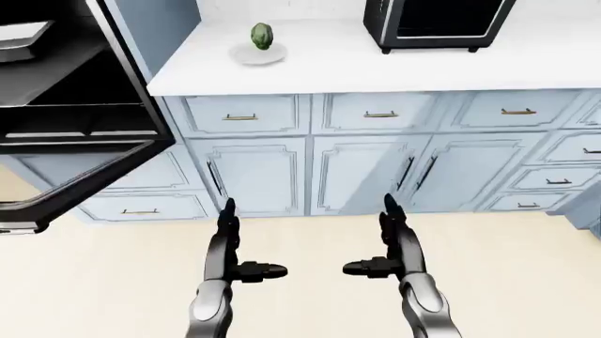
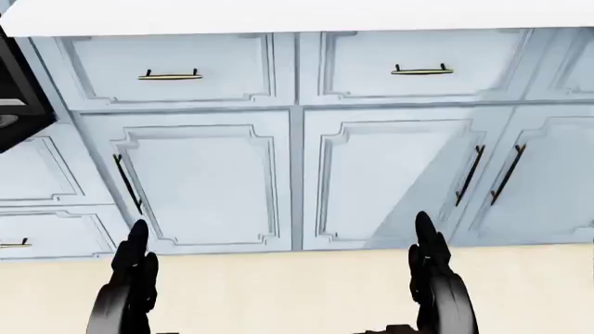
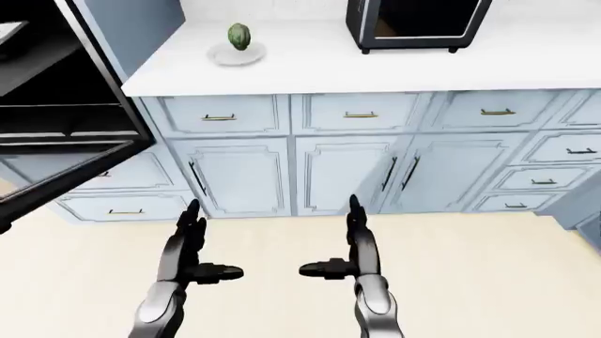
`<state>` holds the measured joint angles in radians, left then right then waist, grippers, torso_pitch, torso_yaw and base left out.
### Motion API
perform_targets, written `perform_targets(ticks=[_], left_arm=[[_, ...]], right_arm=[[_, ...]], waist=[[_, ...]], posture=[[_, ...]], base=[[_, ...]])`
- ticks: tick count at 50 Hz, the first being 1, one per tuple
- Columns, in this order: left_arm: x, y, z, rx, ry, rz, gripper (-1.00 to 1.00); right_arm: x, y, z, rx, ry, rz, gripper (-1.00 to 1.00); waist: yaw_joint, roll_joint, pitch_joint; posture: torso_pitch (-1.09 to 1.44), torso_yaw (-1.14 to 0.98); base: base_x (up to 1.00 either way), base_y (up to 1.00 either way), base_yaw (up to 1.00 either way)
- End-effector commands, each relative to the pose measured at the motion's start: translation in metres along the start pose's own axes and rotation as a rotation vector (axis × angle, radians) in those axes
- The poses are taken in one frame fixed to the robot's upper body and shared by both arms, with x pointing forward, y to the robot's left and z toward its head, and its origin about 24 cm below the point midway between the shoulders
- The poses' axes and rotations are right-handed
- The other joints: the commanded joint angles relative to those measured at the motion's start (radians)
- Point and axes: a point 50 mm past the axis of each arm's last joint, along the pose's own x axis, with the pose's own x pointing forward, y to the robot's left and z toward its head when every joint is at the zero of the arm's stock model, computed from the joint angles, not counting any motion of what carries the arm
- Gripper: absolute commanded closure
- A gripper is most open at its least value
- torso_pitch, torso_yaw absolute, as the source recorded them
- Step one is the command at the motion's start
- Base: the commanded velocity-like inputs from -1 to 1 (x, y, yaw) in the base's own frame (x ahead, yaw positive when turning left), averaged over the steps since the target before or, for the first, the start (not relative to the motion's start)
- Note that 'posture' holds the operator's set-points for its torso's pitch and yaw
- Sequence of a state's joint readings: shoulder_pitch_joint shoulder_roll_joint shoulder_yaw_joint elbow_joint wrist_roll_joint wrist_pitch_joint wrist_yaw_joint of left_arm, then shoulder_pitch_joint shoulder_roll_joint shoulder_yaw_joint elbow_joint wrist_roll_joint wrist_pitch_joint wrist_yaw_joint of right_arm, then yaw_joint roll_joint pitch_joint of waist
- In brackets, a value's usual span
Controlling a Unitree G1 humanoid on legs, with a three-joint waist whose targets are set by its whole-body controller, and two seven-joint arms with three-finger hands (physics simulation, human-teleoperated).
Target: Place the broccoli on the top rack of the oven.
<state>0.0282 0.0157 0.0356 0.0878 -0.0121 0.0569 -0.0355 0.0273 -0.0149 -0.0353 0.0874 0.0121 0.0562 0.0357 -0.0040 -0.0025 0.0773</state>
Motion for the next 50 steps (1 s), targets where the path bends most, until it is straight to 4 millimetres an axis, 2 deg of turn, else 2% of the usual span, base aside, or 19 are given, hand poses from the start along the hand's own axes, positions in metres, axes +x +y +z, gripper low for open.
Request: perform_targets(ticks=[1,3,4,5,7,13,16,20,24,26,29,32,36,40,46,50], left_arm=[[0.006,0.001,0.031,0.01,-0.176,0.002,-1.0],[0.007,0.001,0.032,0.009,-0.179,0.007,-1.0],[0.006,0.002,0.032,0.007,-0.179,0.01,-1.0],[0.005,0.001,0.033,0.007,-0.179,0.01,-1.0],[0.006,0.002,0.033,0.008,-0.179,0.013,-1.0],[0.006,0.003,0.033,0.007,-0.178,0.022,-1.0],[0.009,0.006,0.034,0.005,-0.175,0.048,-1.0],[0.022,0.008,0.063,-0.025,-0.189,0.051,-1.0],[0.038,0.011,0.11,-0.029,-0.219,0.055,-1.0],[0.046,0.013,0.125,-0.032,-0.228,0.052,-1.0],[0.052,0.014,0.144,-0.026,-0.241,0.049,-1.0],[0.055,0.01,0.156,-0.056,-0.234,0.051,-1.0],[0.057,0.017,0.195,-0.05,-0.261,0.076,-1.0],[0.054,0.019,0.212,-0.054,-0.27,0.07,-1.0],[0.053,0.014,0.238,-0.009,-0.31,0.069,-1.0],[0.054,0.015,0.246,0.007,-0.33,0.081,-1.0]], right_arm=[[0.003,0.0,0.034,-0.01,-0.179,0.001,-1.0],[0.003,-0.001,0.034,-0.008,-0.181,-0.003,-1.0],[0.002,0.0,0.034,-0.009,-0.18,-0.003,-1.0],[0.002,0.0,0.035,-0.009,-0.18,-0.001,-1.0],[0.002,0.0,0.034,-0.01,-0.18,-0.001,-1.0],[0.003,0.0,0.033,-0.017,-0.178,0.001,-1.0],[0.008,-0.001,0.038,-0.015,-0.178,-0.019,-1.0],[0.018,-0.002,0.066,0.006,-0.196,-0.033,-1.0],[0.027,-0.004,0.098,0.015,-0.219,-0.025,-1.0],[0.032,-0.001,0.117,0.02,-0.229,-0.026,-1.0],[0.035,0.0,0.143,0.04,-0.251,-0.031,-1.0],[0.034,-0.001,0.158,0.056,-0.265,-0.062,-1.0],[0.032,-0.001,0.183,0.02,-0.281,-0.031,-1.0],[0.027,-0.005,0.215,0.037,-0.319,-0.034,-1.0],[0.028,-0.005,0.229,0.029,-0.332,-0.021,-1.0],[0.028,-0.005,0.24,0.034,-0.348,0.007,-1.0]], waist=[[-0.002,-0.008,-0.001],[0.007,-0.001,-0.061],[0.007,-0.002,-0.052],[0.006,-0.006,-0.018],[0.006,-0.008,-0.069],[0.007,-0.005,-0.077],[0.007,-0.004,-0.081],[0.006,-0.002,-0.091],[0.01,-0.003,-0.096],[0.008,-0.002,-0.095],[0.008,-0.002,-0.099],[0.009,0.0,-0.1],[0.01,0.0,-0.096],[0.007,-0.001,-0.084],[0.009,0.0,-0.074],[0.009,-0.003,-0.073]], posture=[[0.0,0.0],[0.0,0.0],[0.0,0.0],[0.0,0.0],[0.0,0.0],[0.0,0.0],[0.0,0.0],[0.0,0.0],[0.0,0.0],[0.0,0.0],[0.0,0.0],[0.0,0.0],[0.0,0.0],[0.0,0.0],[0.0,0.0],[0.0,0.0]], base=[[0.0,0.0,0.0],[0.0,0.0,0.0],[0.0,0.0,0.0],[0.0,0.0,0.0],[0.0,0.0,0.0],[0.0,0.0,0.0],[0.0,0.0,0.0],[0.0,0.0,0.0],[0.0,0.0,0.0],[0.0,0.0,0.0],[0.0,0.0,0.0],[0.0,0.0,0.0],[0.0,0.0,0.0],[0.0,0.0,0.0],[0.0,0.0,0.0],[0.0,0.0,0.0]])
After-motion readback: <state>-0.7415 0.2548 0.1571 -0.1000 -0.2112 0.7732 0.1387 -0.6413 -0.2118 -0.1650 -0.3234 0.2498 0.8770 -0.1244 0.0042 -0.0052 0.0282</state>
